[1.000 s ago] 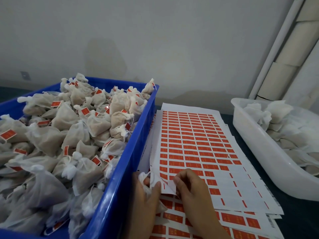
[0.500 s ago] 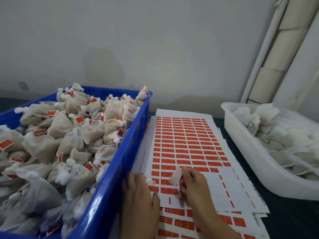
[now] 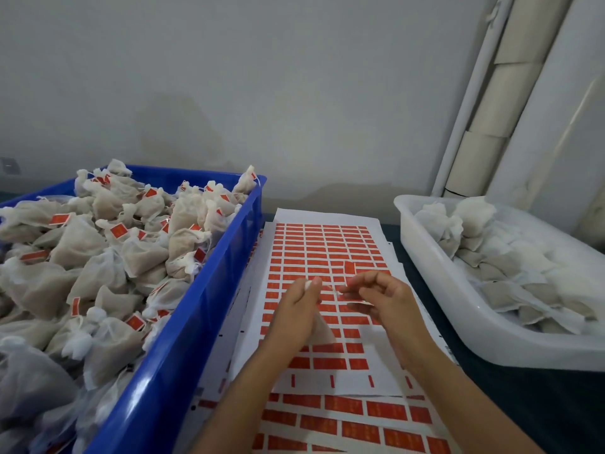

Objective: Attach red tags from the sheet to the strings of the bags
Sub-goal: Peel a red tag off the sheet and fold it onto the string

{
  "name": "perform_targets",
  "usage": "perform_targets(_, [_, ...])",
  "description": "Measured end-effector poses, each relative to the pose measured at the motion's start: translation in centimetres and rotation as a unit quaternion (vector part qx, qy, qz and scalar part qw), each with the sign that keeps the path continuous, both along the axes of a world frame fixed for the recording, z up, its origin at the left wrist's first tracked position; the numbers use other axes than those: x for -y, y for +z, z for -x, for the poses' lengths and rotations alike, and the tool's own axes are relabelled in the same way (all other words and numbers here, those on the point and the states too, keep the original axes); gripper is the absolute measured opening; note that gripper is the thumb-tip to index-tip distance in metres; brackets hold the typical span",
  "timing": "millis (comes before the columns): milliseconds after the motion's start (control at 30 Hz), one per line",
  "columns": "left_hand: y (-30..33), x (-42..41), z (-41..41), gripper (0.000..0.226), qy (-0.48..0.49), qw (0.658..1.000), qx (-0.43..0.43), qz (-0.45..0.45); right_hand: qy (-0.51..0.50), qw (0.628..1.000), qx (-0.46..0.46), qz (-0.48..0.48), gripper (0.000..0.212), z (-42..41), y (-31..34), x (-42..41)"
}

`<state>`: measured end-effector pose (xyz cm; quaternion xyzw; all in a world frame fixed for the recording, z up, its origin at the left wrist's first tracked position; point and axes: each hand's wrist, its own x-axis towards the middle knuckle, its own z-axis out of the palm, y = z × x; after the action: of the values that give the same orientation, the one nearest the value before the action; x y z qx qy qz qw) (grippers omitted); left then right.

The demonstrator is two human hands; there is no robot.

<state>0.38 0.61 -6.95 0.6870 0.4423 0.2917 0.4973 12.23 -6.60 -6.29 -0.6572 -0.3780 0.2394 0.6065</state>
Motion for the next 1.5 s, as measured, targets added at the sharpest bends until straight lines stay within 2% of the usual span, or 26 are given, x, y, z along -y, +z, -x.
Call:
perform_targets(200, [-1.9, -0.8, -0.7, 0.017, -0.015, 0.998, 0.053, -0.004, -0.084, 0.995, 0.023, -0.040, 0.011, 0.3, -2.8, -0.1])
perform_targets(300, [-2.5, -1.2, -0.6, 0.014, -0.004, 0.996, 0.085, -0.005, -0.080, 0.996, 0.001, -0.038, 0.016, 0.4, -3.5, -0.1])
perform_targets(500, [-2.6, -1.2, -0.8, 0.009, -0.020, 0.989, 0.148, -0.010, -0.069, 0.997, 0.011, -0.044, 0.009, 0.0, -4.2, -0.2])
perform_targets(733, [-3.3, -1.0, -1.0, 0.005, -0.040, 0.985, 0.159, -0.054, -0.059, 0.987, 0.054, -0.137, 0.020, 0.7, -3.0, 0.6])
perform_targets(900, [-3.7, -0.8, -1.3, 0.004, -0.024, 0.986, 0.156, -0.057, -0.074, 0.978, 0.042, -0.193, 0.024, 1.9, -2.6, 1.0])
perform_targets(1100, [-3.9, -0.8, -1.4, 0.004, -0.022, 0.988, 0.137, -0.065, -0.085, 0.982, 0.065, -0.153, 0.034, 2.4, -3.0, 0.6])
perform_targets(1267, [-4.1, -0.8, -1.4, 0.007, -0.039, 0.988, 0.113, -0.100, -0.070, 0.987, 0.099, -0.104, 0.018, 1.9, -3.7, 0.1])
perform_targets(1500, [-4.1, -0.8, -1.3, 0.013, -0.056, 0.985, 0.104, -0.129, -0.087, 0.988, 0.097, -0.080, 0.019, 1.8, -4.0, 0.0])
